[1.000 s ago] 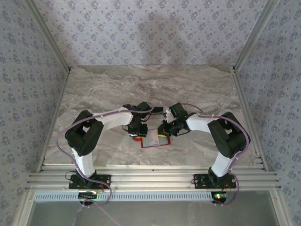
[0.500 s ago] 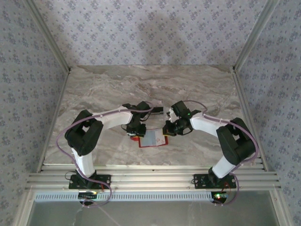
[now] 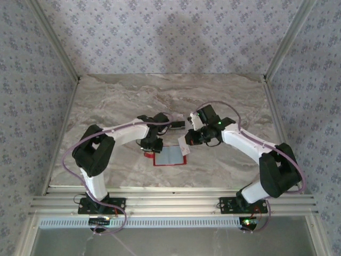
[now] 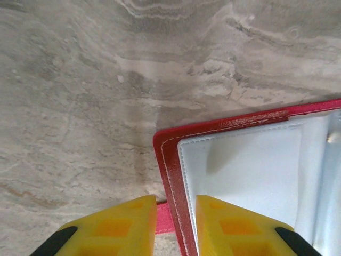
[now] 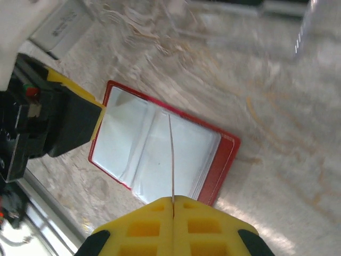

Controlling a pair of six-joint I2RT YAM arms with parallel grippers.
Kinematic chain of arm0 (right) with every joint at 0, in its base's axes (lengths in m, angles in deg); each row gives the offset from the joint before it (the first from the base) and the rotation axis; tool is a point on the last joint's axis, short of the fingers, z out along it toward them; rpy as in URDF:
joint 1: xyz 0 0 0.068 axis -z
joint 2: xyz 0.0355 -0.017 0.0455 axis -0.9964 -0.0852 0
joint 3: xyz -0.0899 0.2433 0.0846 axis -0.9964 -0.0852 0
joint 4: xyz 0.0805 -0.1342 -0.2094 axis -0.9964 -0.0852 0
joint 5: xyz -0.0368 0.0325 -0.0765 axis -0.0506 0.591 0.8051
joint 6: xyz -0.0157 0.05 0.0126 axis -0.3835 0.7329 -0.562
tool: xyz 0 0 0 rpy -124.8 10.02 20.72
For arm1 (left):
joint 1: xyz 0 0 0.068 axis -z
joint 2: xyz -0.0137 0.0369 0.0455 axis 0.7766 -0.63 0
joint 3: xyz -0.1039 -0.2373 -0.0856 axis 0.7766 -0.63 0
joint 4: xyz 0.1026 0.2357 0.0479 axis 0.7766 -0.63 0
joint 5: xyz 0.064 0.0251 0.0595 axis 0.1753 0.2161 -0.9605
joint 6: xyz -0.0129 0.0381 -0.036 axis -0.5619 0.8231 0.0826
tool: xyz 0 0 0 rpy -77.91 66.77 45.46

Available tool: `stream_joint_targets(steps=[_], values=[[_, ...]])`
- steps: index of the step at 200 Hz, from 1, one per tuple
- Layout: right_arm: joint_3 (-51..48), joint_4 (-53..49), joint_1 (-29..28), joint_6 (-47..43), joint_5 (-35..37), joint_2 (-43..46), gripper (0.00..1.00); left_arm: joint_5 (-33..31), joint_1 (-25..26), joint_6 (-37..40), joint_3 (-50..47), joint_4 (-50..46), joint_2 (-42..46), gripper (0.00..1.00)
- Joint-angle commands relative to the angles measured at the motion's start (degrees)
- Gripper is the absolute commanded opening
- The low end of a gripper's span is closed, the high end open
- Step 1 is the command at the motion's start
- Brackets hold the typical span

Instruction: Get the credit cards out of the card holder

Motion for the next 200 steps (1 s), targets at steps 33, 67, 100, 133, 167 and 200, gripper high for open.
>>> stream_joint_targets(steps=[33,67,100,133,167,200], values=[[11.5,-12.0,-0.6,-36.6,7.1,-3.0,0.00,0.2,-2.8,-0.8,-1.9,1.2,9.0,0.29],[22.5,-19.2,-0.3,-52.6,10.6,-10.1,0.00,5.8,-7.8,-2.8,-8.3,6.2,14.0,0.32],[31.6,-24.9,-0.2,-63.2,12.7,-16.9,0.00,7.3,-10.9,-3.2,-12.5,8.0,17.6,0.33],[41.9,-30.7,-0.2,-69.8,14.0,-24.1,0.00,7.7,-13.0,-3.5,-15.6,8.0,20.9,0.34],[51.7,-34.4,-0.6,-74.3,13.9,-30.5,0.00,7.8,-14.7,-3.5,-17.4,7.6,23.3,0.34],[59.7,-37.3,-0.8,-77.2,13.8,-35.8,0.00,7.9,-16.0,-3.5,-18.1,6.9,25.0,0.34]])
